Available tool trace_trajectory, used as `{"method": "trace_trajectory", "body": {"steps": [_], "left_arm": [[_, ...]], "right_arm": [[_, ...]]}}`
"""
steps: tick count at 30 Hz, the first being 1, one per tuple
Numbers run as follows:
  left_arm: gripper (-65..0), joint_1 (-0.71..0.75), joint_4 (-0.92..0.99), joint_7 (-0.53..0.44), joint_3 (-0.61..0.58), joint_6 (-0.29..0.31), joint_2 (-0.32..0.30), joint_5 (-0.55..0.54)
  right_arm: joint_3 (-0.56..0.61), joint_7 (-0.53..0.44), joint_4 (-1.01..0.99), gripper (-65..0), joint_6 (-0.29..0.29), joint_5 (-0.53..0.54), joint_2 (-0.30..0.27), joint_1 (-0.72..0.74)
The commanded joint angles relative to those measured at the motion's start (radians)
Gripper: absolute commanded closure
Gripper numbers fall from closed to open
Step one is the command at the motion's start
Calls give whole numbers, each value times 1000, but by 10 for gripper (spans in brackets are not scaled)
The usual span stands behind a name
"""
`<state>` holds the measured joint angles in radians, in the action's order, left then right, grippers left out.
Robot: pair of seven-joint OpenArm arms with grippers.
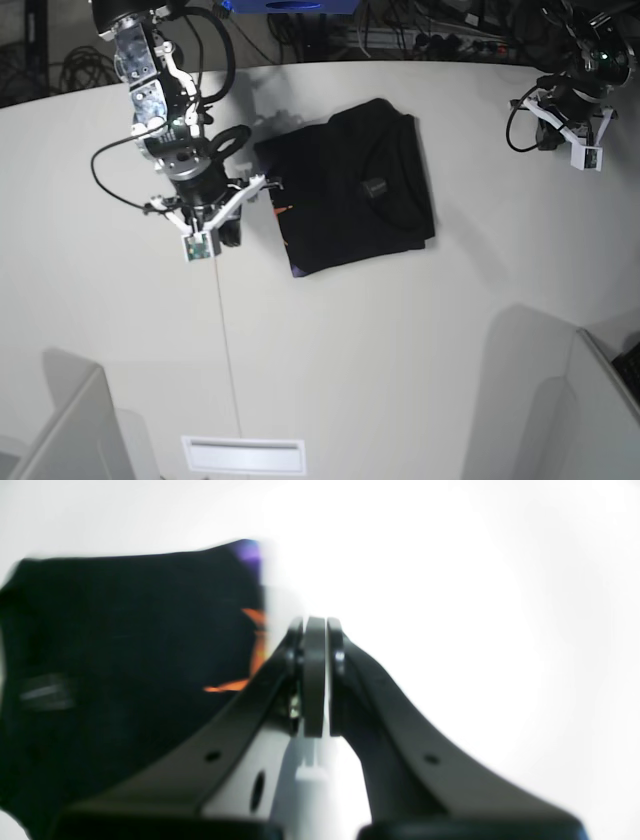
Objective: Fold the T-shirt properly
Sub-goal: 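Raise the right gripper away and move the left gripper toward the shirt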
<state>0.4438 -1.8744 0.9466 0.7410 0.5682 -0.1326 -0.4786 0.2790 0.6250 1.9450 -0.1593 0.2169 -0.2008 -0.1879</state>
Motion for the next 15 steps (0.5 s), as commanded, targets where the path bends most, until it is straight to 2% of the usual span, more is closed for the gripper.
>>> {"method": "trace_trajectory", "body": {"steps": [1, 4, 7, 9, 11, 15], "left_arm": [[0, 0, -18, -18, -2, 0, 3, -12], [0, -10, -18, -11, -5, 28, 31, -41], [0, -9, -17, 21, -4, 68, 27, -164], [0, -9, -11, 56, -1, 69, 23, -239], [0, -7, -4, 65, -1, 69, 29, -297], [-316, -7, 111, 65, -7, 72, 32, -424]], "right_arm": [[-33, -43, 18, 0, 5, 5, -1, -11], [-99, -57, 18, 0, 7, 5, -1, -52], [-145, -55, 17, 0, 10, 5, -2, -83], [-171, -55, 17, 0, 57, 5, -2, -104], [-212, -57, 17, 0, 145, 5, 5, -123], [-289, -52, 17, 0, 277, 5, 45, -143]]}}
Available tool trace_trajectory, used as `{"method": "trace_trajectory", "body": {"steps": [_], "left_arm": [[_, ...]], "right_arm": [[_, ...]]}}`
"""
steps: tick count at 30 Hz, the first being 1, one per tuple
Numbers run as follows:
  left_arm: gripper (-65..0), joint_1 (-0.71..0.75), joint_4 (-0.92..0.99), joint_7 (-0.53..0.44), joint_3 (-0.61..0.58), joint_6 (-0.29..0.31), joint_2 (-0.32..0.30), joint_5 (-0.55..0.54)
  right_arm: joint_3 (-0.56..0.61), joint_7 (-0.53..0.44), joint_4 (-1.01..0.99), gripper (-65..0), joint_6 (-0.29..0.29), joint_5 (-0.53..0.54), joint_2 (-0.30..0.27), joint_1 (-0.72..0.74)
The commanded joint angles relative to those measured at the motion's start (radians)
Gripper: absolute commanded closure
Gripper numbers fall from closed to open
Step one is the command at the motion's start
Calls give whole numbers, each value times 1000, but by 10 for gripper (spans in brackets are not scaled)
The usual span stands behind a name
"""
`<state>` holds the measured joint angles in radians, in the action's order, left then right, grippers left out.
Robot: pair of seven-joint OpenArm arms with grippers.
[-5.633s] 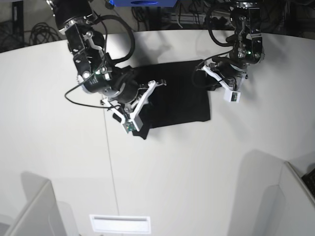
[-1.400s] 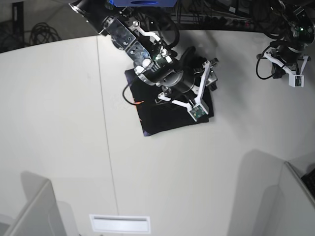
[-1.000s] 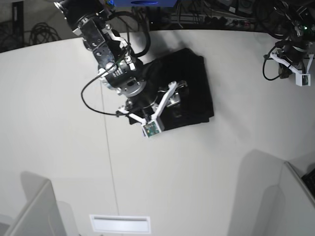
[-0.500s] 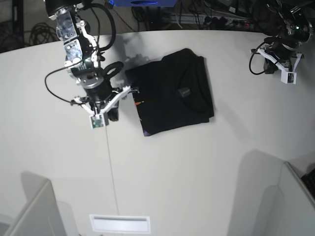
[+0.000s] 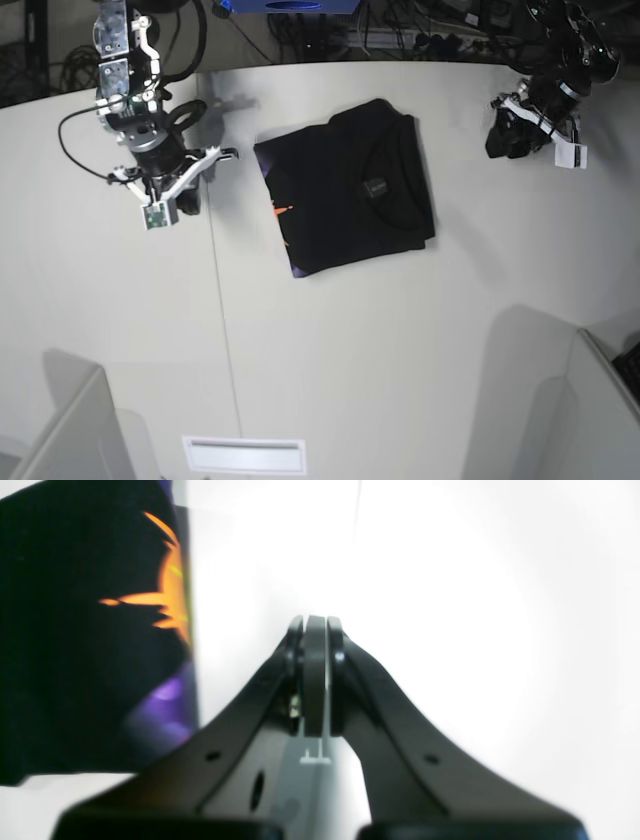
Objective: Fold the T-shirt properly
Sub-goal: 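Raise the right gripper away and move the left gripper toward the shirt, then grasp the edge of the folded black shirt with the left gripper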
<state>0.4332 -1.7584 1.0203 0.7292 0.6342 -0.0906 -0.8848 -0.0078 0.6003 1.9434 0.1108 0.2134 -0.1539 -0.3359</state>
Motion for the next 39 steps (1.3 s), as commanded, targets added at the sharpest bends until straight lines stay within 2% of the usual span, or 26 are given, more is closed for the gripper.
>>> {"method": "trace_trajectory", "body": {"steps": [1, 3, 5, 8, 16, 22, 24, 33, 39], "left_arm": [[-382, 2, 31, -8, 3, 6, -10, -50], [-482, 0, 94, -8, 2, 8, -11, -118], [-522, 0, 130, -8, 2, 9, -16, -162], [-522, -10, 131, -8, -4, 11, -16, -198], [-522, -69, 131, -8, -153, 2, -10, -202], [-522, -116, 136, -11, -216, -104, 30, -190], [-522, -145, 147, -8, -233, -116, 47, -190], [-522, -195, 285, -14, -280, -118, 51, -187], [-485, -211, 288, -14, -279, -118, 84, -80]], "right_arm": [[-19, -27, 18, 0, 23, 8, 4, 1], [-48, -27, 17, 0, 42, 8, 10, -2], [-59, -26, 11, 0, 54, 8, 10, -6], [-62, -26, -12, 0, 60, 8, 7, -6], [-60, -26, -48, 0, 71, 8, 7, -6], [-62, -26, -48, 0, 73, 8, 4, -6], [-62, -26, -48, 0, 73, 8, 4, -6], [-64, -26, -48, 0, 73, 8, 3, -4], [-64, -26, -48, 0, 73, 8, 3, 2]]}}
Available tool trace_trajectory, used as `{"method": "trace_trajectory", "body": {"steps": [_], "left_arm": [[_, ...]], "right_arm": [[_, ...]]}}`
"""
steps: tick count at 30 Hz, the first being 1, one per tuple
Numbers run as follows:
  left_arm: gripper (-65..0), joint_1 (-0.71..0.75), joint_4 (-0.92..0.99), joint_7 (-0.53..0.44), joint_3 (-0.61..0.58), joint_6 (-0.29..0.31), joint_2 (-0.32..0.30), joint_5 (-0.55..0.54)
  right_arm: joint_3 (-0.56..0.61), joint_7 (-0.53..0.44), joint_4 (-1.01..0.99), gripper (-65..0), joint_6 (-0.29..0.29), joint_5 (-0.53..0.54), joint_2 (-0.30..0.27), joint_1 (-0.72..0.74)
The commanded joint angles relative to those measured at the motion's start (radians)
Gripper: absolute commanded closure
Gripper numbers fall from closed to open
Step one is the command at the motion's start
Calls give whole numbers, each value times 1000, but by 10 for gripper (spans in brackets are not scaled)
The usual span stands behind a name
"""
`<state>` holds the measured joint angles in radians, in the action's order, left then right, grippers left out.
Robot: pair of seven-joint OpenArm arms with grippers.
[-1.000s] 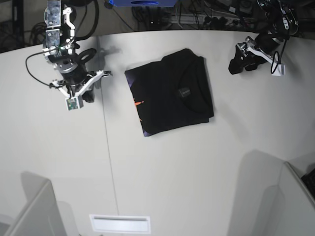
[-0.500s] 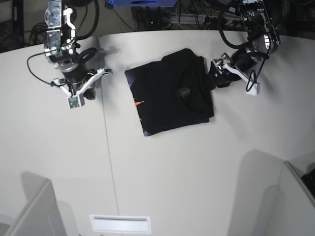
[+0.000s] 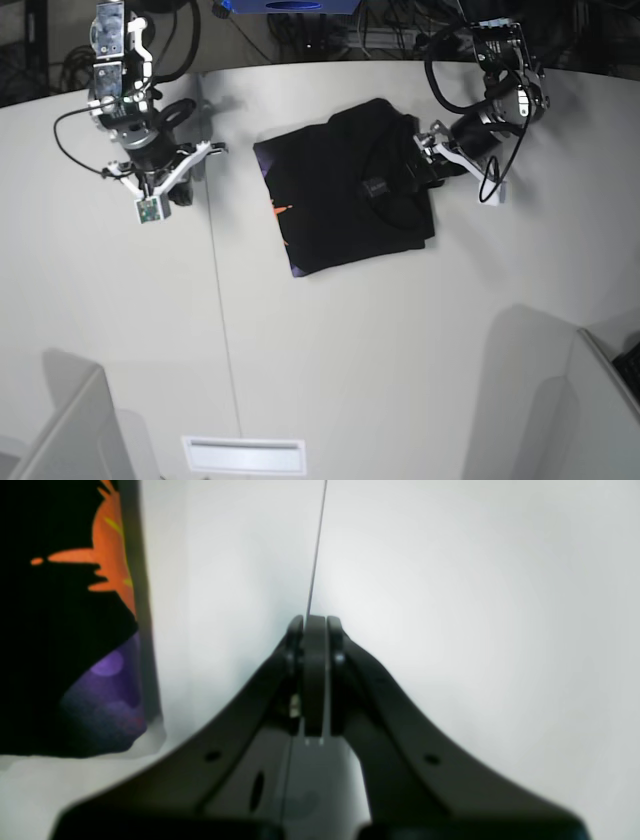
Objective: Fold the T-shirt properly
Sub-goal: 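Grasp the edge of the folded black shirt with the left gripper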
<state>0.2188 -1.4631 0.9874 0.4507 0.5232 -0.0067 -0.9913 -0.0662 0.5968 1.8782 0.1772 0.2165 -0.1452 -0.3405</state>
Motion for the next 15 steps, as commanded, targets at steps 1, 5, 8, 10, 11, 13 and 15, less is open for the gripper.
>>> {"method": "trace_trajectory", "body": {"steps": [1, 5, 8, 10, 11, 13, 15], "left_arm": [[-482, 3, -6, 18, 0, -7, 11, 41], [-479, 3, -6, 18, 0, -7, 49, 82], [-479, -3, -6, 18, 0, -18, 55, 105], [-479, -14, -6, 18, 0, -39, 55, 108], [-477, -19, -6, 18, 0, -48, 55, 108], [-477, -23, -6, 20, 0, -59, 55, 108], [-462, -26, -6, 20, -2, -74, 55, 108]], "right_arm": [[-5, -22, 18, 0, 6, 5, -6, 7], [-5, -24, 18, 0, 6, 5, -6, 8], [-5, -25, 18, 0, 6, 5, -6, 8], [-5, -25, 18, 0, 6, 5, -6, 8], [-5, -24, 18, 0, 6, 5, -6, 8], [-5, -24, 18, 0, 6, 5, -6, 8], [-5, -24, 18, 0, 6, 5, -6, 5]]}}
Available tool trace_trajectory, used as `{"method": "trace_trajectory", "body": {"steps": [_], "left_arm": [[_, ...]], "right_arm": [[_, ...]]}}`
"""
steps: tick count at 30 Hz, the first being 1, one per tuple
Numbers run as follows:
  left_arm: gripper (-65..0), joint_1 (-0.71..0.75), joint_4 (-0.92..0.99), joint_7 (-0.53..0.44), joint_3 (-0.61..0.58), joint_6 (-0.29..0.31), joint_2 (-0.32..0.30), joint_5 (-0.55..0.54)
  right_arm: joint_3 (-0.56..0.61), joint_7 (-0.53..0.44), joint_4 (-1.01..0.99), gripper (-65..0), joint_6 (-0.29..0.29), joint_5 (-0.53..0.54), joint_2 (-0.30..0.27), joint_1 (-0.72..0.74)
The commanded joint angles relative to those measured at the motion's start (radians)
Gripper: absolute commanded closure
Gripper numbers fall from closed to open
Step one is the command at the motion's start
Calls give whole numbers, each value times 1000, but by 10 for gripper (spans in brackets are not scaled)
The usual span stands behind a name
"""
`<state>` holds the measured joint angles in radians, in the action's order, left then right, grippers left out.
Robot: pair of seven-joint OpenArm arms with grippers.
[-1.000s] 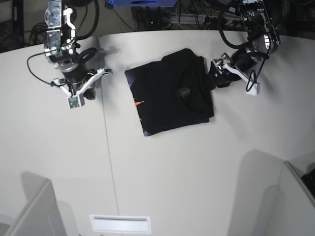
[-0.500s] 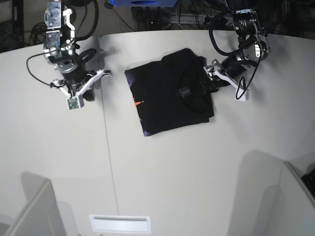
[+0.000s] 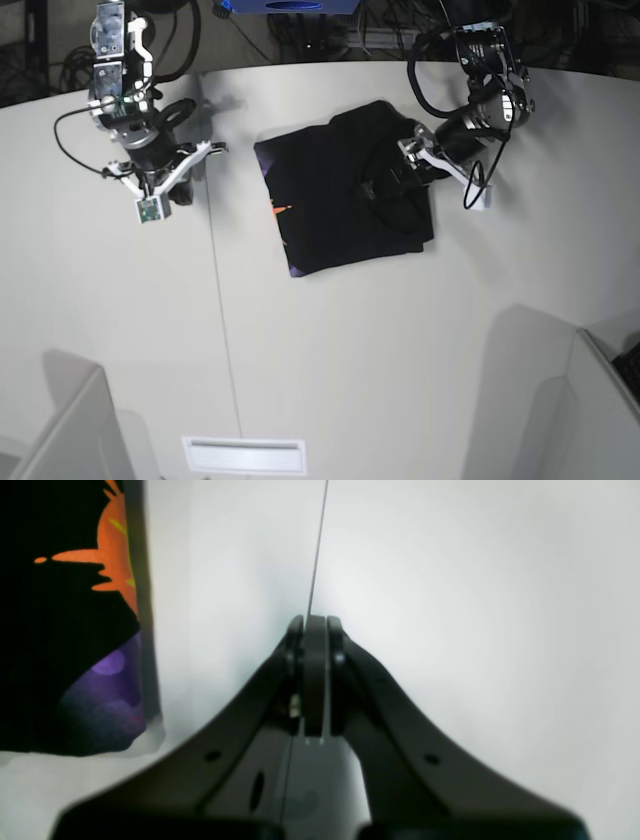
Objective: Fold the T-shirt properly
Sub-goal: 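Grasp the edge of the folded black shirt with the left gripper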
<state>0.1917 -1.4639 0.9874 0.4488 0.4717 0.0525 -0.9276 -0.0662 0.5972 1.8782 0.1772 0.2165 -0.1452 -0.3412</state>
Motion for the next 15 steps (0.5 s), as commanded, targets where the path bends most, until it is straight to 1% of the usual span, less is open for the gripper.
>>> {"method": "trace_trajectory", "body": {"steps": [1, 4, 7, 8, 10, 13, 15], "left_arm": [[-436, 1, -5, 20, 0, -29, -4, 46], [-306, -11, -5, 23, -3, -38, -7, 46], [-142, -19, -5, 23, -46, -46, -12, 46], [-94, -19, -5, 23, -60, -57, -16, 46], [0, -22, -11, 23, -98, -100, -46, 46], [0, -50, -11, 23, -173, -164, -92, 46], [0, -65, -14, 23, -229, -193, -130, 46]], "right_arm": [[-7, -24, 18, 0, 6, 5, -6, 4], [-47, -24, 18, 0, 6, 5, -1, 3], [-97, -24, 18, 0, 6, 5, 2, 3], [-109, -24, 18, 0, 6, 5, 2, 3], [-134, -24, 18, 0, 6, 5, 2, 6], [-162, -24, 18, 0, 6, 5, 2, 4], [-175, -24, 18, 0, 6, 5, 3, 1]]}}
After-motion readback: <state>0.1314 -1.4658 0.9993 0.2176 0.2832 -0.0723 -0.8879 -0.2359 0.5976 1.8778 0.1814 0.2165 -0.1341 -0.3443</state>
